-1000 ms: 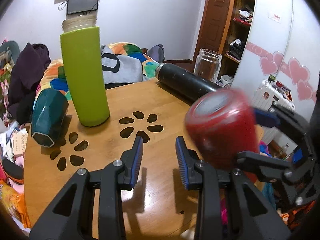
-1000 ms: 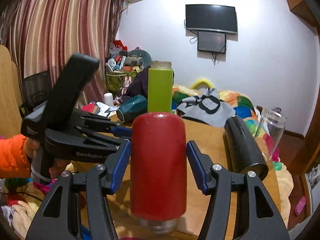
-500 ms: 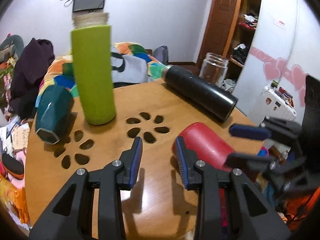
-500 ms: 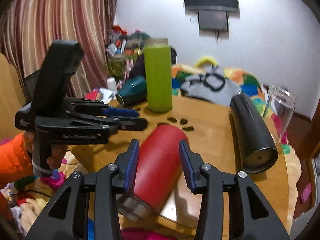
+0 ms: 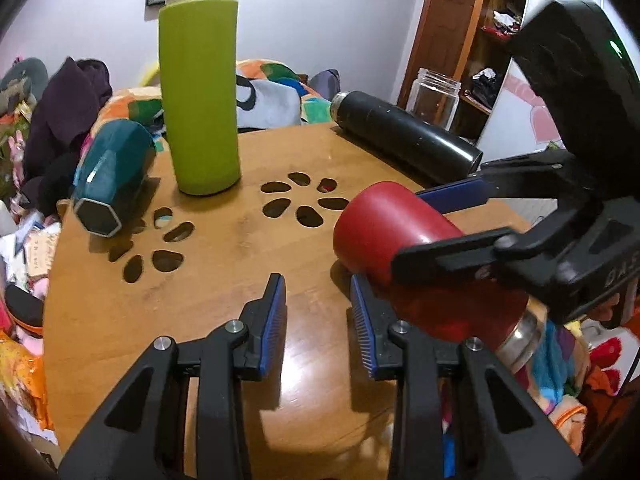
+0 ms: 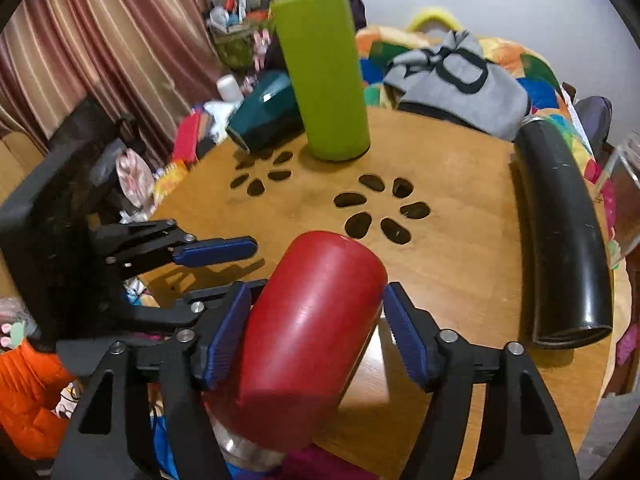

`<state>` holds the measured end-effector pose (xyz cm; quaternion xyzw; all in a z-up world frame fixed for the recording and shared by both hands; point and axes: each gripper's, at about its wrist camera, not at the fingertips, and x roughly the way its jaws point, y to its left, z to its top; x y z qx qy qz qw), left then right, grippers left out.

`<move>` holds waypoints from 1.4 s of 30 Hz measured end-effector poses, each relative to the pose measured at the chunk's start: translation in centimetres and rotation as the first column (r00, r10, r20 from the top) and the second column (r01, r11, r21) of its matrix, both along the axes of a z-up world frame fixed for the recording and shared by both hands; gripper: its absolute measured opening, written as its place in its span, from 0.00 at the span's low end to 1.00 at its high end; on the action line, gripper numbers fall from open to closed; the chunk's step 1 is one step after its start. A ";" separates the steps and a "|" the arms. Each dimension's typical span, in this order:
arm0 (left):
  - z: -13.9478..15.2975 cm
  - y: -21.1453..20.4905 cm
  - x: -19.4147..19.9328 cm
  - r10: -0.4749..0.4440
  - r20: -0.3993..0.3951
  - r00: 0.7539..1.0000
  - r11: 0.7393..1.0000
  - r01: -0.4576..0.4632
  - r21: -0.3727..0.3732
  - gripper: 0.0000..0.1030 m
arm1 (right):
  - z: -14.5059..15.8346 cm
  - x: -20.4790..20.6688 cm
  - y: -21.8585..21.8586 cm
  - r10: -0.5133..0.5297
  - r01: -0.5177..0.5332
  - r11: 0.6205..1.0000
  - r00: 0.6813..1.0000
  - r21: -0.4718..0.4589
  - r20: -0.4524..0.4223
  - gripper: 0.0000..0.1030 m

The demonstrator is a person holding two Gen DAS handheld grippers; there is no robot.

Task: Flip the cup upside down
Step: 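Rotate the cup bottom-up with the right gripper and lower it onto the table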

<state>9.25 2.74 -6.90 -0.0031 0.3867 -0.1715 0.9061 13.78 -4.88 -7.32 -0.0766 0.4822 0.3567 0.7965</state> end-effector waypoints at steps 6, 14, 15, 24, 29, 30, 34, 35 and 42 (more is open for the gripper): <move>0.2 1.1 -0.6 0.026 0.018 1.000 1.000 -0.026 -0.003 0.32 | -1.9 0.8 2.3 0.021 -0.031 0.995 0.994 -0.094 -0.105 0.61; 0.5 3.0 -0.7 0.068 0.025 0.997 0.997 -0.068 -0.021 0.32 | -1.7 0.4 2.7 0.010 -0.015 0.996 0.998 -0.083 -0.065 0.58; 0.5 3.1 -0.7 0.071 0.025 0.997 0.997 -0.070 -0.021 0.32 | -1.6 0.4 2.6 0.005 -0.009 0.997 0.999 -0.073 -0.048 0.58; 1.0 3.3 0.5 0.097 0.023 0.995 0.995 -0.097 -0.027 0.32 | 1.9 -1.8 1.9 0.045 -0.048 0.999 0.987 0.018 0.154 0.57; 2.0 2.8 0.3 0.089 0.060 0.994 0.996 -0.087 -0.031 0.32 | 3.1 -3.5 1.1 0.023 -0.041 0.998 0.959 0.057 0.283 0.57; 2.1 2.7 0.2 0.087 0.065 0.994 0.996 -0.085 -0.031 0.32 | 3.2 -3.6 0.9 0.011 -0.034 0.997 0.953 0.071 0.302 0.57; 2.2 2.5 0.1 0.089 0.072 0.993 0.996 -0.087 -0.030 0.32 | 2.9 -3.6 0.3 -0.032 -0.004 0.994 0.944 0.109 0.328 0.57; 2.2 2.5 0.1 0.093 0.071 0.993 0.995 -0.091 -0.030 0.32 | 2.7 -3.5 0.2 -0.038 0.002 0.994 0.945 0.109 0.326 0.57; 2.2 3.2 -0.1 0.124 0.069 0.990 0.992 -0.121 -0.045 0.32 | 1.9 -4.4 0.2 -0.030 -0.002 0.997 0.918 0.079 0.397 0.57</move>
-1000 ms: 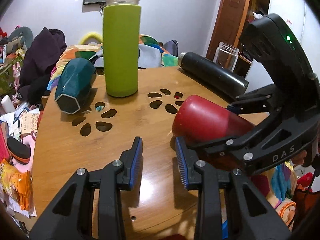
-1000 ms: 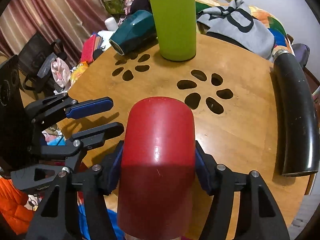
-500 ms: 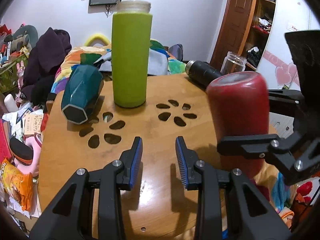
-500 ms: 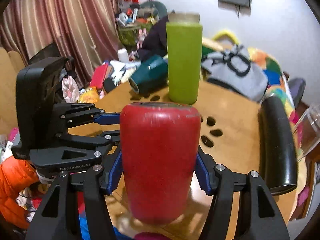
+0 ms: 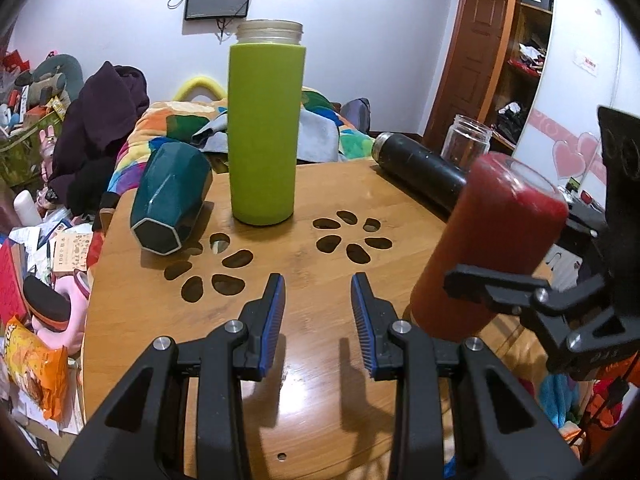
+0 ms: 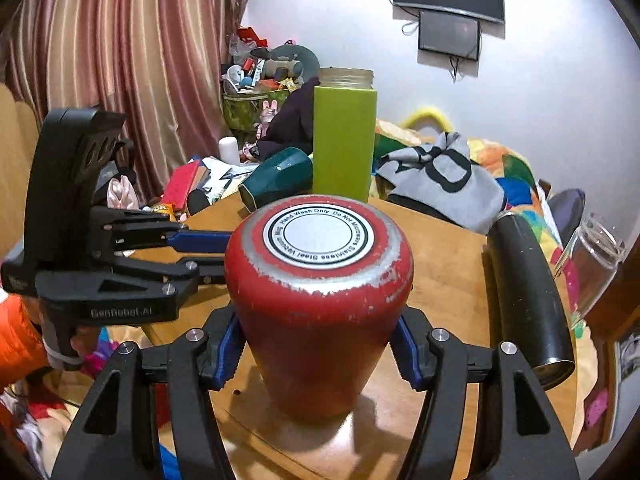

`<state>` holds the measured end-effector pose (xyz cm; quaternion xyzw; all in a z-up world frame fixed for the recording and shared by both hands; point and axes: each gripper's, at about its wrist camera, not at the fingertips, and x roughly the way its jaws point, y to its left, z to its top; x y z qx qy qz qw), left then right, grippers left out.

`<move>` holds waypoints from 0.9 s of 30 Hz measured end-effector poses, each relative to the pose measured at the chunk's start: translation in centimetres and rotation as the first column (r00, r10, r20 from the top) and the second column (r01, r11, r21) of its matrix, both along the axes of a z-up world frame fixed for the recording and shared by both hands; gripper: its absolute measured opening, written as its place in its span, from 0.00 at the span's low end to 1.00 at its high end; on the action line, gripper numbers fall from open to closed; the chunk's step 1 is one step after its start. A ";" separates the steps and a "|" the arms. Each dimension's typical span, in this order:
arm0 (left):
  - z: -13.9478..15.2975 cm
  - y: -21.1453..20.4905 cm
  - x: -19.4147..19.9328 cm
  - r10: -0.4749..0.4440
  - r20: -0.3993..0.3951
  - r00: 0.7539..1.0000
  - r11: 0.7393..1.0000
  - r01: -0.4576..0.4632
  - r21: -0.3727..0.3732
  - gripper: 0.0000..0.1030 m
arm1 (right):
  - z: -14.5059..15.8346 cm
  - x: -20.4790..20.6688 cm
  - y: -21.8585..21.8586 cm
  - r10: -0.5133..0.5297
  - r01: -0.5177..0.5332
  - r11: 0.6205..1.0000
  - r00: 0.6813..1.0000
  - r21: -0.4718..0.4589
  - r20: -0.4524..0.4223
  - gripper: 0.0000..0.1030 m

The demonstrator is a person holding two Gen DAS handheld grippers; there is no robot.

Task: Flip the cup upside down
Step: 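Rotate the cup bottom-up with the right gripper and lower it onto the table, then open the right gripper and pull it back from the cup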

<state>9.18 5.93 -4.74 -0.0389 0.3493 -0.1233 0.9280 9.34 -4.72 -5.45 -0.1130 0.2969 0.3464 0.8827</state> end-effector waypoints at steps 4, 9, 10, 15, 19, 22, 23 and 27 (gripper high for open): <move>0.3 0.0 -0.4 0.005 0.013 1.000 1.000 -0.005 -0.013 0.32 | -0.1 0.1 -0.4 -0.013 0.014 1.000 1.000 0.025 -0.025 0.57; 1.5 0.0 -1.5 0.025 0.072 0.997 1.000 -0.024 -0.014 0.48 | 0.1 -0.6 -0.9 -0.025 0.026 0.999 0.999 0.043 -0.026 0.67; 1.9 0.1 -1.9 0.034 0.089 0.995 0.999 -0.033 -0.018 0.50 | 0.4 -1.0 -1.3 -0.028 0.029 0.998 0.999 0.054 -0.018 0.73; 4.0 0.1 -4.1 0.087 0.190 0.978 0.996 -0.086 -0.014 0.73 | 1.6 -2.7 -3.0 -0.048 0.045 0.994 0.999 0.098 0.025 0.81; 5.5 -0.6 -6.4 0.136 0.285 0.949 0.990 -0.143 0.003 0.99 | 2.7 -4.3 -4.8 -0.095 0.084 0.986 0.993 0.144 0.071 0.94; 6.2 -1.6 -7.8 0.138 0.330 0.934 0.989 -0.149 0.009 1.00 | 3.6 -5.9 -6.3 -0.160 0.134 0.973 0.978 0.187 0.134 1.00; 6.3 -2.0 -8.2 0.137 0.340 0.930 0.989 -0.150 0.011 1.00 | 3.8 -6.4 -6.6 -0.173 0.142 0.971 0.973 0.193 0.155 1.00; 6.4 -3.4 -9.5 0.148 0.374 0.915 0.983 -0.178 0.046 1.00 | 4.6 -8.3 -7.6 -0.237 0.190 0.957 0.948 0.219 0.215 1.00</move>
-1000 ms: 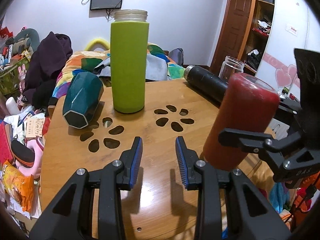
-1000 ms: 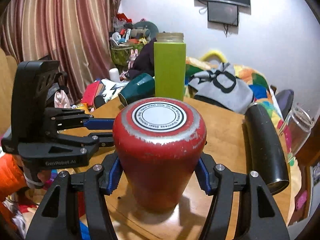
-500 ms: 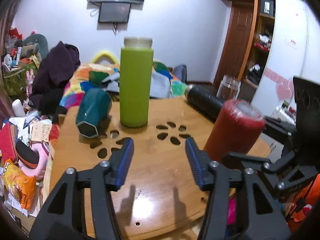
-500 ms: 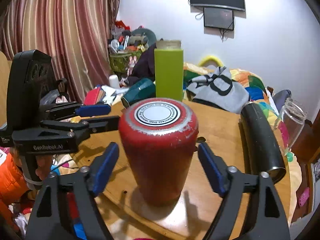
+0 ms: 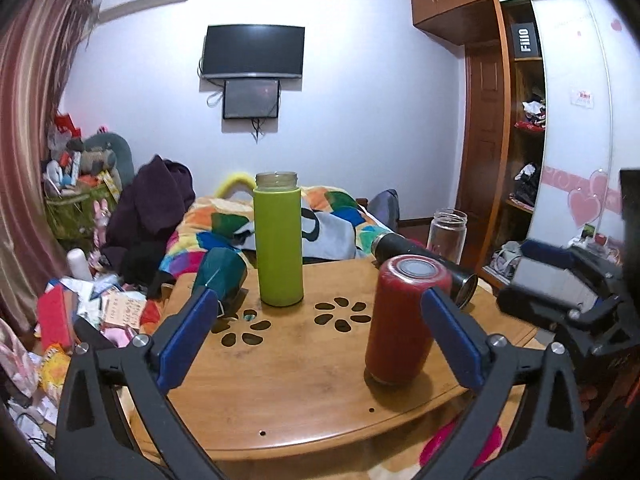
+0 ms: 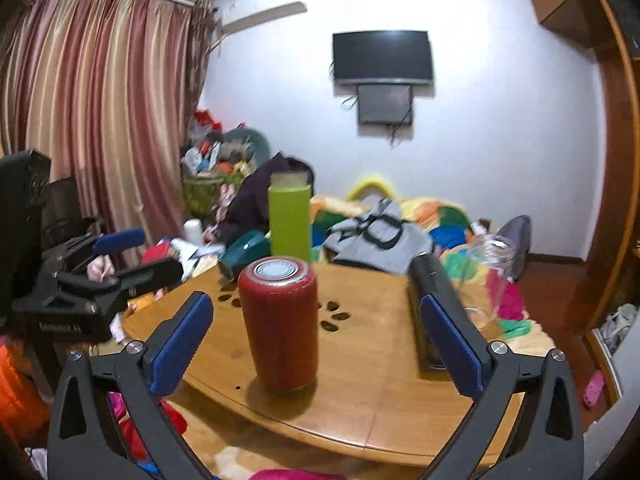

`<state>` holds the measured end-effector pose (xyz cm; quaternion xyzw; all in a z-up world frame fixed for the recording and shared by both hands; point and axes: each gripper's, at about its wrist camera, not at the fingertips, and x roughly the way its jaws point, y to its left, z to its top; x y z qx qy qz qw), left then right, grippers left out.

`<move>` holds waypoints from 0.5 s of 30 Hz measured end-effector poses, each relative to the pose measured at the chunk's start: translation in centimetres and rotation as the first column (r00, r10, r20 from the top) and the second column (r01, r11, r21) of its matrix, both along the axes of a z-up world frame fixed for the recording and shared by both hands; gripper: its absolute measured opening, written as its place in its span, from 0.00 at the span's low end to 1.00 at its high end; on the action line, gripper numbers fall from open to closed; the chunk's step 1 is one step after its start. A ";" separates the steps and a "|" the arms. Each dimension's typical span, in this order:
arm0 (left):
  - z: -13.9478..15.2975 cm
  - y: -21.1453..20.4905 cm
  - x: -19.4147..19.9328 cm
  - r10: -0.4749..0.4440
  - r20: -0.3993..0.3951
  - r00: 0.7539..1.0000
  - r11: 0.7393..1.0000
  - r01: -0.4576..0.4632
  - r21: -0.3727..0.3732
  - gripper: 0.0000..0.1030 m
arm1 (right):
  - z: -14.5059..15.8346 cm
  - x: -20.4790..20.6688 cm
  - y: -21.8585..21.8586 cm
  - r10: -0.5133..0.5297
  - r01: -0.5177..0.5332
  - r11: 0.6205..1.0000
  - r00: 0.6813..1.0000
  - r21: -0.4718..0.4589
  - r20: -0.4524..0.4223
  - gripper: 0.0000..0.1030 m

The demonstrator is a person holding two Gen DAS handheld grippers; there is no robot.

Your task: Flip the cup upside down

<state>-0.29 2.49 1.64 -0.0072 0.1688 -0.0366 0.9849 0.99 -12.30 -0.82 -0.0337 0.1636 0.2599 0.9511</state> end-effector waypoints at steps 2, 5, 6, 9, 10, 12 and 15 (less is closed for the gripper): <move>-0.1 -0.8 -0.8 0.020 0.019 1.000 1.000 -0.021 0.021 1.00 | 0.1 -0.6 -0.4 -0.022 0.022 1.000 1.000 0.003 0.007 1.00; -0.2 -1.4 -1.8 0.029 0.036 0.999 0.999 -0.030 0.026 1.00 | -0.1 -1.2 -0.7 -0.042 0.042 0.999 0.999 0.004 -0.006 1.00; -0.3 -1.6 -2.0 0.029 0.039 0.999 0.999 -0.031 0.027 1.00 | -0.2 -1.2 -0.9 -0.045 0.045 0.999 0.999 0.009 -0.011 1.00; -0.4 -2.0 -2.8 0.044 0.054 0.998 0.998 -0.045 0.031 1.00 | -0.4 -1.2 -1.4 -0.053 0.054 0.998 0.998 0.037 -0.034 1.00; -0.4 -2.0 -2.9 0.047 0.059 0.997 0.998 -0.049 0.032 1.00 | -0.5 -1.2 -1.4 -0.056 0.057 0.998 0.998 0.041 -0.040 1.00; -0.4 -2.1 -3.3 0.054 0.064 0.996 0.998 -0.056 0.032 1.00 | -0.6 -1.4 -1.8 -0.069 0.071 0.996 0.997 0.047 -0.043 1.00; -0.5 -1.9 -3.4 0.058 0.063 0.996 0.998 -0.060 0.023 1.00 | -0.6 -1.5 -1.9 -0.085 0.087 0.995 0.995 0.050 -0.043 1.00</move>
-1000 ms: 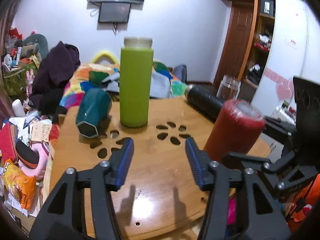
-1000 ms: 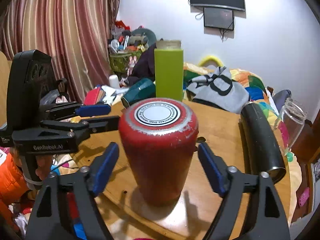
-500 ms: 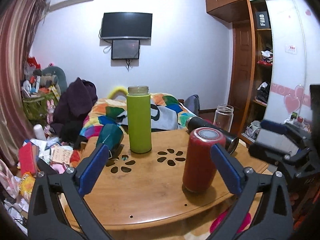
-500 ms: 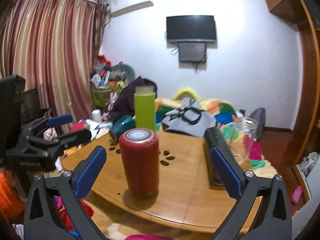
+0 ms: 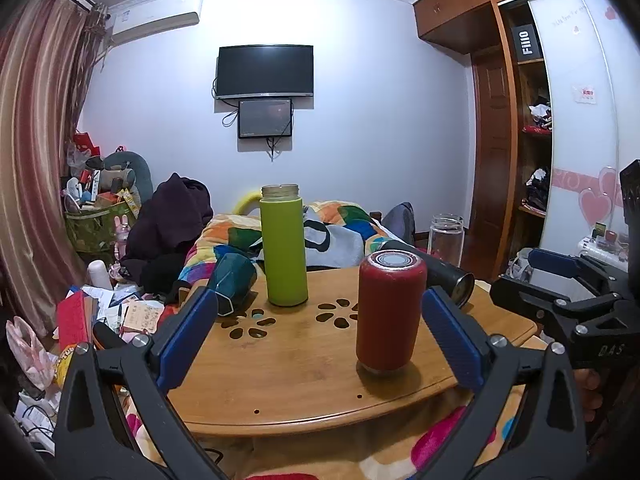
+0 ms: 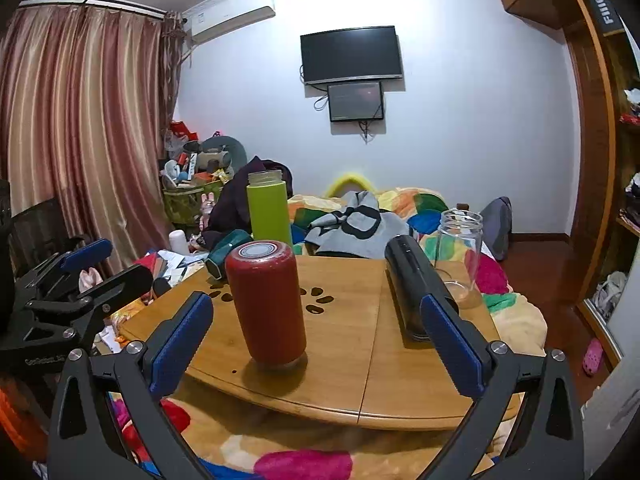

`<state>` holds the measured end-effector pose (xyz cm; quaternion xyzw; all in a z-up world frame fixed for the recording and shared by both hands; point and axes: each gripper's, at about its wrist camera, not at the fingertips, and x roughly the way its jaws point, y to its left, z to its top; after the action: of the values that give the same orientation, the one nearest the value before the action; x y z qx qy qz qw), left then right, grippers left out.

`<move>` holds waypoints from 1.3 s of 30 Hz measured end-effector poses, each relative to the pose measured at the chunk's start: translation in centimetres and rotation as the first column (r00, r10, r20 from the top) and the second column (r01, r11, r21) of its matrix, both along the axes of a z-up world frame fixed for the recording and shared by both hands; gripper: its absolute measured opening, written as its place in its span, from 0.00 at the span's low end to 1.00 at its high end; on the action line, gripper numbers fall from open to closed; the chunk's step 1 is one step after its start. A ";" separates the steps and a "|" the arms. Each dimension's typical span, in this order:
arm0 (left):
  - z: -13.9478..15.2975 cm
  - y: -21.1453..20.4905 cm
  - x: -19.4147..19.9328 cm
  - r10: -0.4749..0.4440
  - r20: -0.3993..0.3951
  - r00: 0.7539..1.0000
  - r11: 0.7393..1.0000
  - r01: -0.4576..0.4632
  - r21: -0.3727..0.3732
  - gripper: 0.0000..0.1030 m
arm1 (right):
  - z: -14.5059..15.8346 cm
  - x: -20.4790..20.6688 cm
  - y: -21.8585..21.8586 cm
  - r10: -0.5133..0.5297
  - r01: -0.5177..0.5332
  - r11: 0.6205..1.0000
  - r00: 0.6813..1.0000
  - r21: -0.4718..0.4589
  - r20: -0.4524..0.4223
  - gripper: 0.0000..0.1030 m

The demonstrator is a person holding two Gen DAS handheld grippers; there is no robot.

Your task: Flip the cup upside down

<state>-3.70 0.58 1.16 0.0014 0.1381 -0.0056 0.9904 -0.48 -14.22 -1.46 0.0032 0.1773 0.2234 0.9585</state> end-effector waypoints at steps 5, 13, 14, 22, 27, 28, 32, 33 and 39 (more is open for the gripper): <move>-0.2 0.2 0.1 0.003 -0.005 1.000 1.000 -0.003 -0.015 1.00 | 0.1 -0.2 0.0 0.002 -0.002 1.000 1.000 -0.002 0.001 1.00; -0.5 0.3 0.2 -0.008 -0.014 1.000 1.000 0.008 -0.026 1.00 | 0.2 -0.2 0.1 -0.003 0.003 1.000 1.000 -0.004 0.002 1.00; -0.5 0.2 0.2 -0.011 -0.016 1.000 1.000 0.010 -0.026 1.00 | 0.2 -0.2 0.1 -0.002 0.002 1.000 1.000 -0.003 0.001 1.00; -0.5 0.1 0.0 -0.015 -0.009 1.000 1.000 0.015 -0.025 1.00 | 0.4 -0.1 0.1 -0.002 0.002 1.000 1.000 -0.004 0.005 1.00; -0.5 0.1 0.0 -0.014 -0.007 1.000 1.000 0.014 -0.025 1.00 | 0.5 -0.1 0.2 0.000 0.000 1.000 1.000 -0.005 0.009 1.00; -0.5 0.1 0.0 -0.014 -0.007 1.000 1.000 0.014 -0.024 1.00 | 0.5 -0.2 0.2 0.000 0.000 1.000 1.000 -0.004 0.009 1.00; -0.4 0.1 -0.1 -0.015 -0.003 1.000 1.000 0.015 -0.024 1.00 | 0.6 -0.2 0.2 0.001 -0.001 1.000 1.000 -0.007 0.017 1.00; -0.3 0.1 -0.1 -0.015 -0.003 1.000 1.000 0.015 -0.024 1.00 | 0.7 -0.2 0.2 0.002 -0.002 1.000 1.000 -0.006 0.018 1.00; -0.3 0.1 -0.1 -0.015 -0.002 1.000 1.000 0.015 -0.025 1.00 | 0.7 -0.2 0.2 0.003 -0.003 1.000 1.000 -0.007 0.023 1.00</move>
<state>-3.85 0.66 0.82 -0.0099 0.1393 -0.0147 0.9901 -0.69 -14.04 -0.76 -0.0030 0.1671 0.2243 0.9601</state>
